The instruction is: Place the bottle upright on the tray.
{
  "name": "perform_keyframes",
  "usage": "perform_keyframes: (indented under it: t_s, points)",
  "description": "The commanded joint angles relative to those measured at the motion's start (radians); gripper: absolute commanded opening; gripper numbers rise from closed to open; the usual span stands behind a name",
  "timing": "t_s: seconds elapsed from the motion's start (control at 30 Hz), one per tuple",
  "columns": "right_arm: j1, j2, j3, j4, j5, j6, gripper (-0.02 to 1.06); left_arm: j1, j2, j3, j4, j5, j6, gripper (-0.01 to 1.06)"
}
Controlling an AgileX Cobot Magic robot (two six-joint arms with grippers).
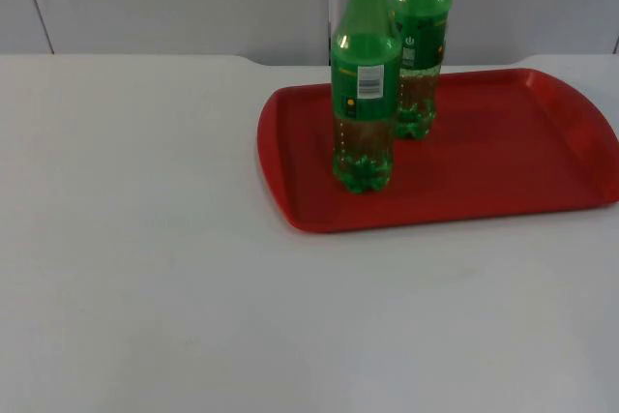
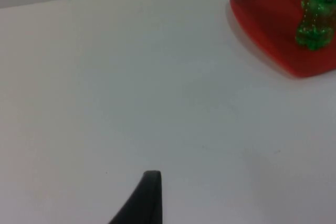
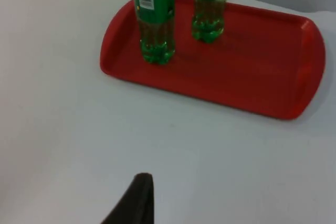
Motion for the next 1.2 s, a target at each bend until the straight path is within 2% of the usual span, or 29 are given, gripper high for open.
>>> perform_keyframes:
  t_s: [0.0,0.3,0.43,0.53,1.17]
  points:
    - [0.001,-0.039,0.002,-0.009,0.027,0.008,1.05,-0.005,-0.005,0.003,-0.005,-0.001,0.001,1.05]
    - [0.001,-0.237,0.002,0.001,0.109,-0.016,1.05,-0.005,-0.005,0.003,-0.005,-0.001,0.001,1.05]
    - [0.001,-0.3,0.002,0.045,0.14,-0.065,1.05,-0.005,-0.005,0.003,-0.005,-0.001,0.001,1.05]
    - [0.001,-0.303,0.002,0.107,0.156,-0.112,1.05,-0.005,-0.005,0.003,-0.005,-0.001,0.001,1.05]
    - [0.001,-0.303,0.053,0.108,0.198,-0.108,1.05,-0.005,-0.005,0.003,-0.005,-0.001,0.001,1.05]
